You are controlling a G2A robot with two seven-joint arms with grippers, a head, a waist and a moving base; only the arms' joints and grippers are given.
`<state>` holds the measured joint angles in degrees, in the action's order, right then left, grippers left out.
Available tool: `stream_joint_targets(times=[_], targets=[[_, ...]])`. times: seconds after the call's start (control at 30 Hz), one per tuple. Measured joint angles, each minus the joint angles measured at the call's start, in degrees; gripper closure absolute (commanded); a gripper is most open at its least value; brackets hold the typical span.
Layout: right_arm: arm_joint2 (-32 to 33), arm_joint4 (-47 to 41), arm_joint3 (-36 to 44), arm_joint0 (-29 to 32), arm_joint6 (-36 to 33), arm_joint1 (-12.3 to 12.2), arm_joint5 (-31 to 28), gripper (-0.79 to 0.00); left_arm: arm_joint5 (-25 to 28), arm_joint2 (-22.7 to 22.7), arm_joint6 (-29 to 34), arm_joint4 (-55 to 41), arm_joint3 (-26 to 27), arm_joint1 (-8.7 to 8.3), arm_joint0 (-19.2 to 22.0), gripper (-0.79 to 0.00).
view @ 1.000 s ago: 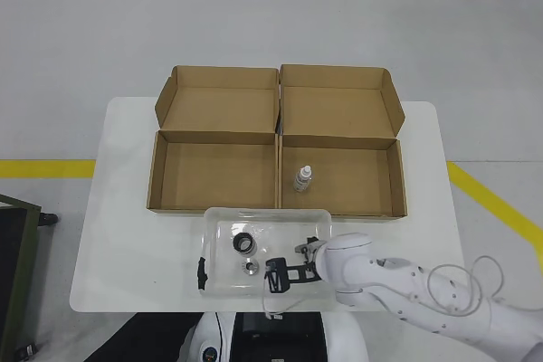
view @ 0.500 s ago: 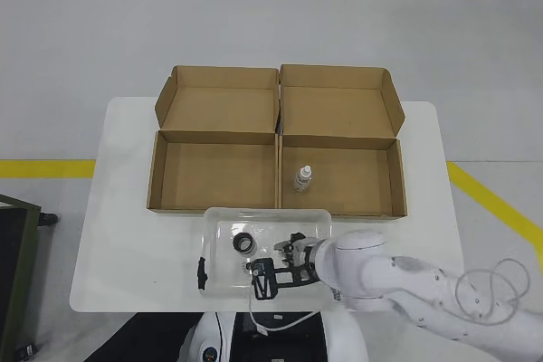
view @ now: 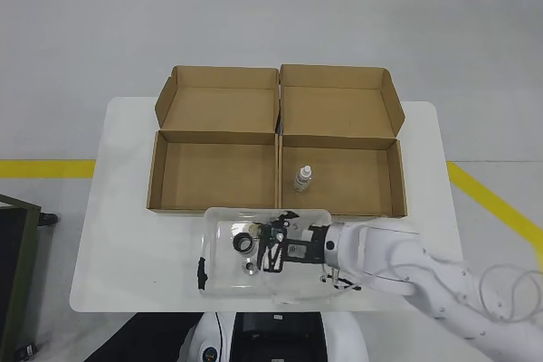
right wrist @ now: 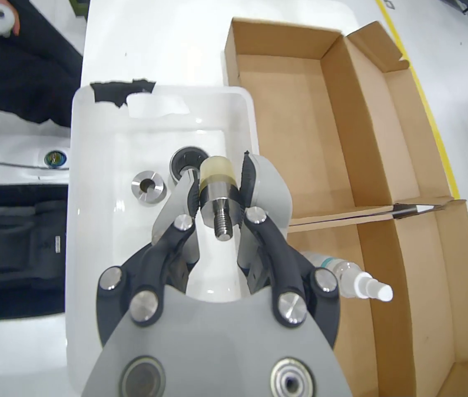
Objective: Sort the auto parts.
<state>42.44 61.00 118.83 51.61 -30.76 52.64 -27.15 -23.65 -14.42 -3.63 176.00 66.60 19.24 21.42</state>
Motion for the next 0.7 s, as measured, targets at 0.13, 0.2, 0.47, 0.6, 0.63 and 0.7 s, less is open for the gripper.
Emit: stream_joint_targets(times=[0.13, 0.2, 0.47, 0.6, 0.63, 0.7], targets=[[4.84, -2.69, -0.18, 3.16, 8.03, -0.68, 0.01, 0.000, 0.00, 0.00, 0.00, 0.00, 0.00, 0.00, 0.00, -0.785], [7.30, -4.05, -0.34, 4.52, 11.65, -0.91, 0.57, 0.000, 0.00, 0.00, 0.00, 0.00, 0.00, 0.00, 0.00, -0.785], [14.93, -10.63, -1.22, 7.78, 25.05, -0.94, 1.41, 0.000, 0.00, 0.00, 0.00, 0.00, 0.00, 0.00, 0.00, -0.785], [17.50, -12.16, -1.29, 7.82, 28.27, -0.77, 1.04, 0.000, 0.00, 0.00, 0.00, 0.00, 0.00, 0.00, 0.00, -0.785], [18.03, -12.55, -1.15, 7.81, 28.94, -0.71, 1.11, 0.000, 0.00, 0.00, 0.00, 0.00, 0.00, 0.00, 0.00, -0.785], [19.23, -13.30, -0.82, 7.74, 30.71, -0.56, 1.31, 0.000, 0.00, 0.00, 0.00, 0.00, 0.00, 0.00, 0.00, -0.785]])
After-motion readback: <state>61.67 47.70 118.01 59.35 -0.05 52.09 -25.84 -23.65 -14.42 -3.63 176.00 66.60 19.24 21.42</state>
